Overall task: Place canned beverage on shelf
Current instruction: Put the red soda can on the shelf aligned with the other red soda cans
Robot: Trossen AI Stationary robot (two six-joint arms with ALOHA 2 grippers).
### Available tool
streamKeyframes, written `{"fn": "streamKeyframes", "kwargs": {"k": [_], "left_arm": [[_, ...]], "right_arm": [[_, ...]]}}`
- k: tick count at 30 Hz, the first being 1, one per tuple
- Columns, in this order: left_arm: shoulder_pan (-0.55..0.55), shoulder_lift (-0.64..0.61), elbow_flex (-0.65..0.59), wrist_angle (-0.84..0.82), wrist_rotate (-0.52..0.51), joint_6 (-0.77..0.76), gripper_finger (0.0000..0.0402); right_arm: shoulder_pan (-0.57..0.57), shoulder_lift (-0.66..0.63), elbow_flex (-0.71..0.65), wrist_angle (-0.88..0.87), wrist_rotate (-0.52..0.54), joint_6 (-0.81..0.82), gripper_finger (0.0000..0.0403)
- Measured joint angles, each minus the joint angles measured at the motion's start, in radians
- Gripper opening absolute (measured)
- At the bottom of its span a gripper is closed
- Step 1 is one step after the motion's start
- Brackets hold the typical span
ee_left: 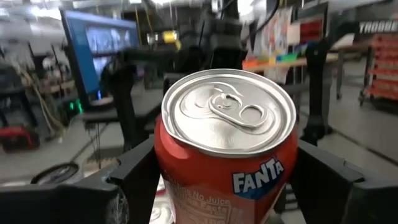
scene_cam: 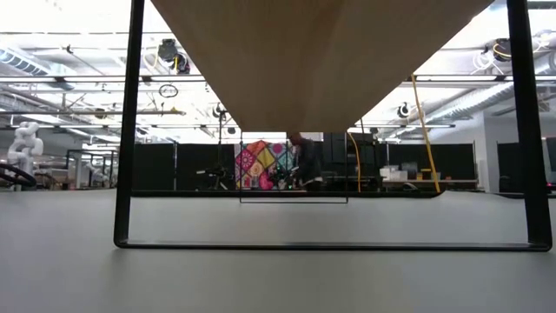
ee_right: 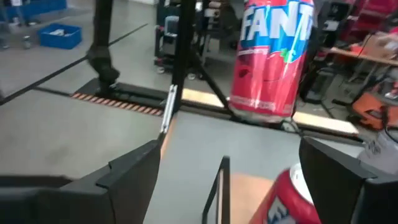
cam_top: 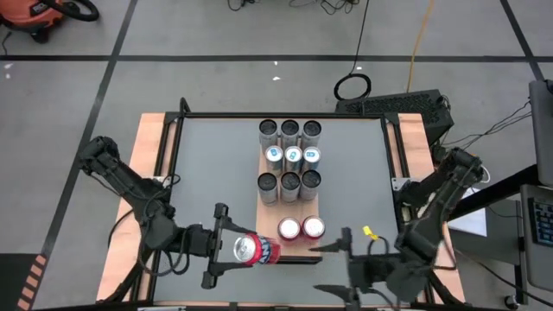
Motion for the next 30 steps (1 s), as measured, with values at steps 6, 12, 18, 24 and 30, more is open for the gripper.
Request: {"fn": "streamKeyframes", "kwargs": {"k": [6,12,18,24,30], "left_arm": [[0.034,-0.002,0.092,-0.245,-0.002,-0.093,0.0288],[0.109,-0.002,0.094,-0.396,0.125,-0.228,0.0288],[0.127,-0.002,0.094,-0.485,0.136,-0.314,0.0288],[0.134,-0.001,0.040,-0.491,0.126,-0.357,0.0288],[0.135,-0.001,-0.010,-0.481,0.112,-0.358,0.0288]], "right_arm": [[0.083,-0.076,0.000,-0.211,-0.001,0.097,0.0321],[0.146,-0.123,0.000,-0.340,0.001,0.167,0.0322],[0.205,-0.140,-0.002,-0.415,0.068,0.218,0.0322],[0.248,-0.139,-0.002,-0.441,0.155,0.219,0.0322],[0.266,-0.140,-0.002,-0.438,0.205,0.184,0.0322]]}}
